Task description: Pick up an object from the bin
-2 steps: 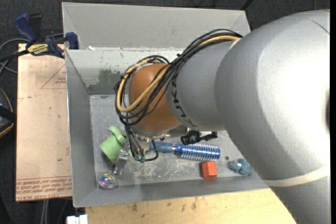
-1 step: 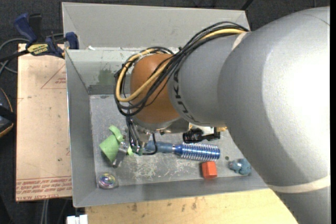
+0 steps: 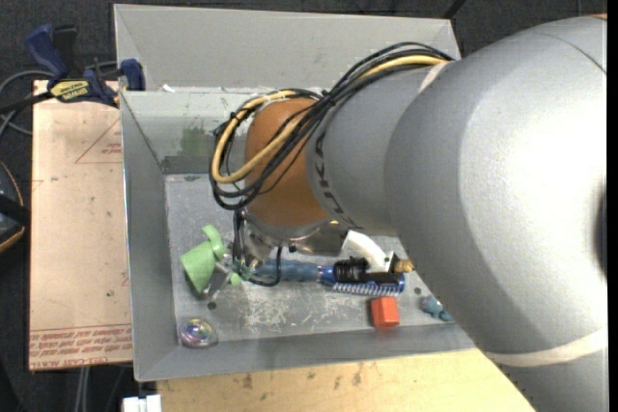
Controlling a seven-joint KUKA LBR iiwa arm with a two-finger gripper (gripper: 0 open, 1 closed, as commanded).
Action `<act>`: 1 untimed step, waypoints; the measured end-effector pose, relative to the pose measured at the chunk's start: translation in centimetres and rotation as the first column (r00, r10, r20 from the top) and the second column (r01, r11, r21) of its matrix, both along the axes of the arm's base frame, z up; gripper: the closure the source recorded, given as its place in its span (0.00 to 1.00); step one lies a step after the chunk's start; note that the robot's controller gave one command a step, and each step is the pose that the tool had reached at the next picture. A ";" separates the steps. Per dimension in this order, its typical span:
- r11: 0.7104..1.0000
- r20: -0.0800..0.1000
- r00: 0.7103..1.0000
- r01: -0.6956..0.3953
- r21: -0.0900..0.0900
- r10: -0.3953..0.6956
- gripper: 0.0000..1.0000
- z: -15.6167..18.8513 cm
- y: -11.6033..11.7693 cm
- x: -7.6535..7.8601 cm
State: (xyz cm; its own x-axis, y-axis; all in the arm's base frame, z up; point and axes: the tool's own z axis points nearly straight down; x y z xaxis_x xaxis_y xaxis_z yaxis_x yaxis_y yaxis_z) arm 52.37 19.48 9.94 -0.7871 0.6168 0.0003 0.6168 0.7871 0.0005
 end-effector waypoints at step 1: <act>0.972 0.007 0.972 0.236 0.003 -0.236 0.00 -2.4 1.7 0.4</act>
Offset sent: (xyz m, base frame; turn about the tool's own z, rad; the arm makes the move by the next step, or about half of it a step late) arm 0.0009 0.0173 -0.0294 0.2400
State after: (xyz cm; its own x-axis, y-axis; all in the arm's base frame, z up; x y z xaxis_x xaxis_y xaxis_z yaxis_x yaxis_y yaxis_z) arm 52.81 21.21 7.51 -0.6192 0.7852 -0.0031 0.7852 0.6192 0.0071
